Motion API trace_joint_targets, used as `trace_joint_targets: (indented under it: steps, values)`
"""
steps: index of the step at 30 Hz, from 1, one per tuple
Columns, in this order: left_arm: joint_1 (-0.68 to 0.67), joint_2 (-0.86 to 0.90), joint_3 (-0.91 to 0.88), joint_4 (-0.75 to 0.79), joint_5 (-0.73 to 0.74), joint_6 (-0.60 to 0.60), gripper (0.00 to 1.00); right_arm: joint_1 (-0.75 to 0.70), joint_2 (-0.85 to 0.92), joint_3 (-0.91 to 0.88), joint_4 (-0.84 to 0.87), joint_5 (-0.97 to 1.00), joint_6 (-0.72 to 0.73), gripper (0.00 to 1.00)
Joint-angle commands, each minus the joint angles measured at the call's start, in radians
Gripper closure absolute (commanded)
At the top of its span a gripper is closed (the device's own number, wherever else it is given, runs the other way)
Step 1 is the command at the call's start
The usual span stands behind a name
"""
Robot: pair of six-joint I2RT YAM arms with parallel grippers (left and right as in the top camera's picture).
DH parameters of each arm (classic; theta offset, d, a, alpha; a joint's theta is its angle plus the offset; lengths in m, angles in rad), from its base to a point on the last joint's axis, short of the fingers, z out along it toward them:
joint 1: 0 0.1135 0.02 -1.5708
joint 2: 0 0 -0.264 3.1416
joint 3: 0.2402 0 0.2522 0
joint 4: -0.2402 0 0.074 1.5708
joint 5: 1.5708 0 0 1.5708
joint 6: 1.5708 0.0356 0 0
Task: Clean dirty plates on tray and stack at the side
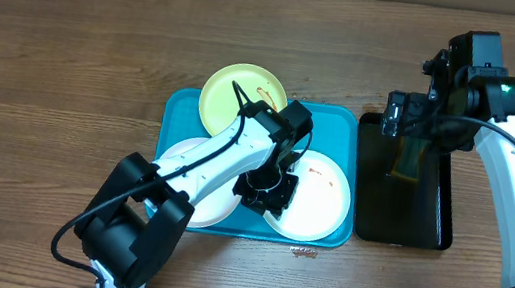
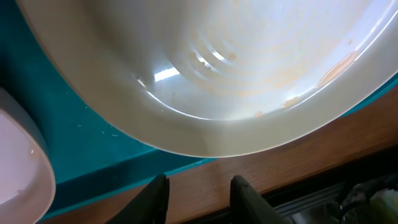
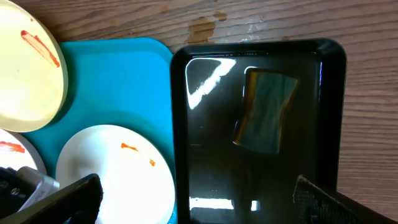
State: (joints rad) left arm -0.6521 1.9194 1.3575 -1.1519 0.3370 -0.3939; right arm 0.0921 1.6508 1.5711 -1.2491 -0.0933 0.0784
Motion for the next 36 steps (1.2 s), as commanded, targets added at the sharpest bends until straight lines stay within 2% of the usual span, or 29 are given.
trace_joint_targets:
  steps: [1,4,9,11,13,14,16,17,21,24,27,29,36]
  values:
    - [0.024,0.001,0.012,-0.002,-0.039,-0.014,0.63,-0.004,0.013,0.025,0.006,0.014,0.005,0.00]
    - [0.055,0.001,0.042,-0.029,-0.045,-0.014,0.59,-0.005,0.027,0.024,0.006,0.014,0.005,0.00]
    - [0.095,0.001,0.064,-0.075,-0.049,-0.014,0.45,-0.005,0.069,0.021,0.008,0.026,0.004,0.00]
    - [0.103,0.001,0.064,-0.079,0.002,-0.014,0.00,-0.005,0.085,0.018,0.014,0.053,0.004,0.00]
    - [0.108,0.001,0.064,-0.061,0.068,0.007,0.00,-0.006,0.096,0.019,0.027,0.078,0.004,0.00]
    - [0.111,0.001,0.064,-0.045,0.100,0.022,0.06,-0.008,0.101,0.018,0.038,0.086,0.004,0.00]
    - [0.110,0.001,0.064,-0.039,0.102,0.000,0.35,-0.016,0.105,0.019,0.056,0.089,0.005,0.00]
    - [0.108,0.001,0.064,-0.042,0.068,-0.037,0.44,-0.022,0.106,0.019,0.059,0.089,0.005,0.00]
    - [0.059,0.001,0.064,-0.080,-0.136,-0.231,0.45,-0.053,0.109,0.019,0.058,0.089,0.005,0.00]
    - [-0.020,-0.008,0.064,-0.090,-0.255,-0.323,0.58,-0.080,0.111,0.018,0.058,0.088,0.005,0.00]
    - [-0.107,-0.023,0.064,-0.101,-0.357,-0.423,0.57,-0.102,0.111,0.018,0.052,0.088,0.005,0.00]
    - [-0.161,-0.027,0.064,-0.106,-0.402,-0.499,0.50,-0.114,0.111,0.019,0.051,0.088,0.005,0.00]
    - [-0.214,-0.026,0.063,-0.105,-0.473,-0.604,0.48,-0.121,0.113,0.018,0.055,0.086,0.005,0.00]
